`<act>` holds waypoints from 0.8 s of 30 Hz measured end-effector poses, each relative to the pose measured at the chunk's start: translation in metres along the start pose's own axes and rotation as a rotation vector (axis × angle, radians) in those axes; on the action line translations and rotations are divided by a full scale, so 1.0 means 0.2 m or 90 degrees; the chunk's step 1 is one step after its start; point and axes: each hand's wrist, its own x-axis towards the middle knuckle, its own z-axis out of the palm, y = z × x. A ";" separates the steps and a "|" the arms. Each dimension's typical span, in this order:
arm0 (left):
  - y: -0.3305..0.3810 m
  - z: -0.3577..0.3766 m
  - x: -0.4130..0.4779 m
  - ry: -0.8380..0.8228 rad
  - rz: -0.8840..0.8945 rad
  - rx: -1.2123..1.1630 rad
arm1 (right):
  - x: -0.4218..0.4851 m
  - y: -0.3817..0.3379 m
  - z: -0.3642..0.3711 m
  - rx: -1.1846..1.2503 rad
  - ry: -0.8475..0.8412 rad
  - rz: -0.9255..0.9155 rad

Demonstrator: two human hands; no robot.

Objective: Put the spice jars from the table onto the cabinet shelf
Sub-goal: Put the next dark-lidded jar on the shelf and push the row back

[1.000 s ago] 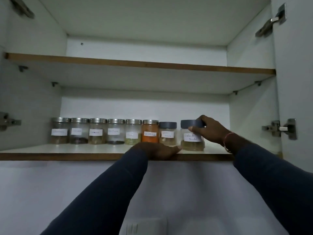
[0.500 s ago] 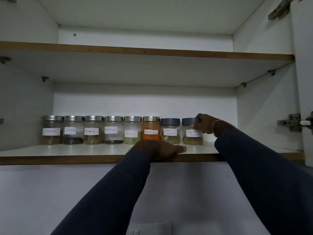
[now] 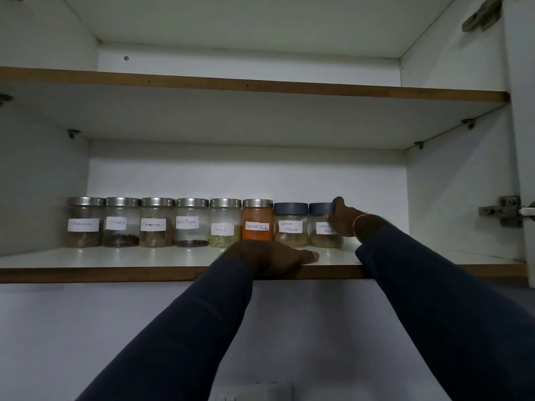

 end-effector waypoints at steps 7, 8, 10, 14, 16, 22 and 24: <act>0.01 0.00 -0.05 0.020 0.015 0.022 | -0.04 0.00 0.01 0.019 -0.011 0.025; 0.02 0.00 -0.06 0.023 0.017 0.037 | -0.04 0.00 0.01 0.014 -0.009 0.026; 0.02 0.00 -0.07 0.032 0.026 0.067 | -0.02 0.02 0.02 0.002 -0.003 0.021; 0.02 -0.01 -0.09 0.039 0.039 0.094 | 0.02 0.04 0.02 -0.002 0.013 -0.007; 0.03 -0.01 -0.10 0.042 0.049 0.104 | 0.02 0.04 0.02 -0.026 0.015 -0.013; 0.02 0.00 -0.10 0.091 0.069 0.171 | 0.02 0.03 0.01 -0.064 0.023 -0.004; 0.01 0.01 -0.10 0.120 0.081 0.190 | 0.01 0.03 0.00 -0.075 0.051 -0.008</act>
